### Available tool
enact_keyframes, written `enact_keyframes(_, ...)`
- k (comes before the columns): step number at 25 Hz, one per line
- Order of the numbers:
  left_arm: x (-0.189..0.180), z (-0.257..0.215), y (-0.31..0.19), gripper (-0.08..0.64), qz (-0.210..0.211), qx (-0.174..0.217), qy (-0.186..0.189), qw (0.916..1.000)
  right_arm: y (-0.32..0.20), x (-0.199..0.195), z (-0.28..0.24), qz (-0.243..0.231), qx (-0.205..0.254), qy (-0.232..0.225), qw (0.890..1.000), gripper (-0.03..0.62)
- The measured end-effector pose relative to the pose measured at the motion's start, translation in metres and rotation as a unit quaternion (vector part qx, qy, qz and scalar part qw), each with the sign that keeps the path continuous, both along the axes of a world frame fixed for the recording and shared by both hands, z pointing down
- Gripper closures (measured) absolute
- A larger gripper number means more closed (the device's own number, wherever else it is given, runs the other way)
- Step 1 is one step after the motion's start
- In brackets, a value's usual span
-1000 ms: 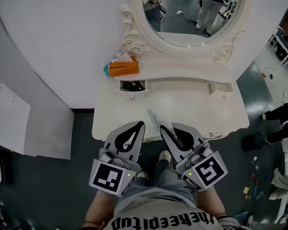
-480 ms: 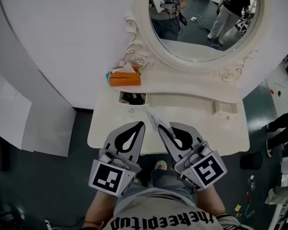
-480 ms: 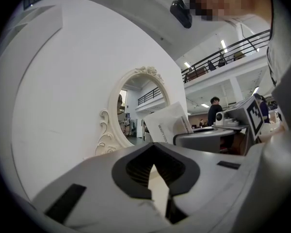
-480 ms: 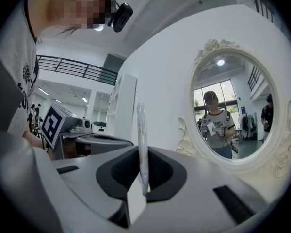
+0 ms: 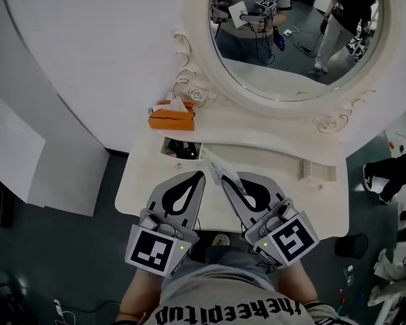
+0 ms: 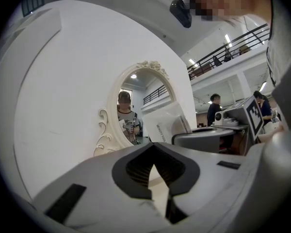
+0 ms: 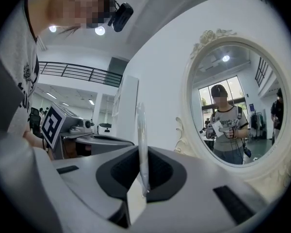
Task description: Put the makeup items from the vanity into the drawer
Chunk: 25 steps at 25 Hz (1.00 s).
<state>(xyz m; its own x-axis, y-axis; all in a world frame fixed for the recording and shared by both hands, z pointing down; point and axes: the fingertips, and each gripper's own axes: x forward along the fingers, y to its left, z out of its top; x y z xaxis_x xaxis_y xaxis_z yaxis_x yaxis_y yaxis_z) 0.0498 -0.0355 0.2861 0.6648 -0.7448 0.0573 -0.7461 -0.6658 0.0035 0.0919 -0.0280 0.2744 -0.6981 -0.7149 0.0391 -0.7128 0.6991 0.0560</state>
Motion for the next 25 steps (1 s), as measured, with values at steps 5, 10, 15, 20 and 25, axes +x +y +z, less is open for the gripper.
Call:
enact_keyframes(5, 0.015, 0.001, -0.006, 0.528, -0.011, -0.012, -0.006, 0.9999, -0.010, 0.014, 0.001, -0.015, 0.001, -0.003, 1.000, 0.554)
enact_keyframes(10, 0.025, -0.001, -0.015, 0.528, -0.028, 0.004, -0.006, 0.9996, -0.019, 0.026, -0.001, -0.030, 0.002, -0.007, 1.000, 0.554)
enact_keyframes(15, 0.034, 0.000, -0.015, 0.528, -0.048, -0.008, 0.000, 0.9988, -0.022, 0.034, 0.002, -0.051, 0.003, -0.008, 0.999, 0.554)
enact_keyframes(20, 0.036, 0.005, -0.010, 0.528, -0.072, -0.006, -0.005, 0.9974, -0.022, 0.039, 0.006, -0.068, 0.002, -0.016, 0.998, 0.554)
enact_keyframes(25, 0.033, 0.010, -0.008, 0.528, -0.082, -0.011, -0.006, 0.9965, -0.023, 0.037, 0.013, -0.077, -0.002, -0.018, 0.997, 0.554)
